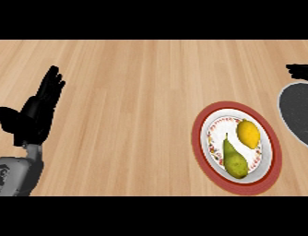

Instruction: Pick the pear from the plate and place it in the pan

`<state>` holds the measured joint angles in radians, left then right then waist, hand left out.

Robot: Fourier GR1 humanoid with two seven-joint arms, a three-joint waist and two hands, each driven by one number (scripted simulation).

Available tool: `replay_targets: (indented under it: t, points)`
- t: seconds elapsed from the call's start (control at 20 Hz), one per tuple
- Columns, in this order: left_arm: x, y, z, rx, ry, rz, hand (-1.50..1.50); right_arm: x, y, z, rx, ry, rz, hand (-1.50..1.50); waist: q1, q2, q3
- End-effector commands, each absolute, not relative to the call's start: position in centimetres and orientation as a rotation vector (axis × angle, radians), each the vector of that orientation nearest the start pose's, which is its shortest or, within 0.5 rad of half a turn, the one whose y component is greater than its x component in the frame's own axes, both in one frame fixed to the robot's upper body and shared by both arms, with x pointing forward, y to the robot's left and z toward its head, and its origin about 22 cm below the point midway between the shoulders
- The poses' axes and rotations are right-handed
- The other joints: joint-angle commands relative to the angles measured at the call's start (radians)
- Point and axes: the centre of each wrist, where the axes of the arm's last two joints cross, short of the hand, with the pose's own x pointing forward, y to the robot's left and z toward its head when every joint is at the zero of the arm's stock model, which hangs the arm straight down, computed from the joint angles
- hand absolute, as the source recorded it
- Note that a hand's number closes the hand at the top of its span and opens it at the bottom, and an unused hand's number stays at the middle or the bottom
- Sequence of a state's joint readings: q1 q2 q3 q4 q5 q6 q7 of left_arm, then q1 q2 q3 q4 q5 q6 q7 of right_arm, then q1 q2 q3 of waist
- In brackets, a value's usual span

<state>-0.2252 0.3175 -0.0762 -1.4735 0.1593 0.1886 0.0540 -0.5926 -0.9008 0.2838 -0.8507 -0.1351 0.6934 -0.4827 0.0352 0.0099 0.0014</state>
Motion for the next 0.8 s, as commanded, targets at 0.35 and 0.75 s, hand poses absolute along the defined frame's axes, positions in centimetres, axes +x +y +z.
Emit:
replay_targets:
  t: [0.35, 0.75]
  points:
    - [30.4, 26.0, 5.5, 0.189, -1.619, -0.068, 0.0, 40.0, -37.9, 15.2, 0.196, -1.475, 1.157, -1.5, -0.011, -0.003, -0.001]
    - [29.9, 28.1, 5.5, 0.221, -1.619, -0.053, 0.0, 40.1, -33.4, 15.4, 0.443, -1.438, 1.217, -1.5, -0.031, -0.012, -0.002]
